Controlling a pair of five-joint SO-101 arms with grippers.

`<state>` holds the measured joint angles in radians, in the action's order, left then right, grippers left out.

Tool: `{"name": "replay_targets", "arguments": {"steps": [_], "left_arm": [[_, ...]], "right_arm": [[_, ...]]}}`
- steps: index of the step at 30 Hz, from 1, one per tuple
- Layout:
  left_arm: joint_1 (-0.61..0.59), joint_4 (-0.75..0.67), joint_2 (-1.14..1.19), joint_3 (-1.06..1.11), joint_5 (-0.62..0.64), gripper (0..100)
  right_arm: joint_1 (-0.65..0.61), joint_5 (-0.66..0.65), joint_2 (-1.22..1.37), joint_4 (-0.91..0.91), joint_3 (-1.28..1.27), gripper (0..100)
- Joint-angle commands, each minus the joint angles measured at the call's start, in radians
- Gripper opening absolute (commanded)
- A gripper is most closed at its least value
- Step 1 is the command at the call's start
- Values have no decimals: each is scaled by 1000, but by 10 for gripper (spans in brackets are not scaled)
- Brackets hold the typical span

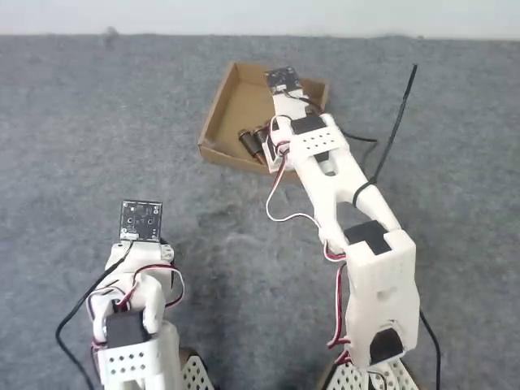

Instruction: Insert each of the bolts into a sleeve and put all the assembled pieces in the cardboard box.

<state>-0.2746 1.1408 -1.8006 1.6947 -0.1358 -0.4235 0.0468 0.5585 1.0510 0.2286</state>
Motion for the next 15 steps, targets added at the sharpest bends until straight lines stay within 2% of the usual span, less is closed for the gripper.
{"name": "replay_targets", "arguments": {"steps": [1, 7, 15], "left_arm": [[-5, 3, -23, -10, -6, 10], [-5, 3, -23, -10, -6, 10], [-5, 3, -23, -10, -6, 10]], "right_arm": [[-30, 5, -27, 62, 5, 7], [-73, -140, -64, 70, -186, 7], [-79, -146, -335, -150, -583, 7]]}}
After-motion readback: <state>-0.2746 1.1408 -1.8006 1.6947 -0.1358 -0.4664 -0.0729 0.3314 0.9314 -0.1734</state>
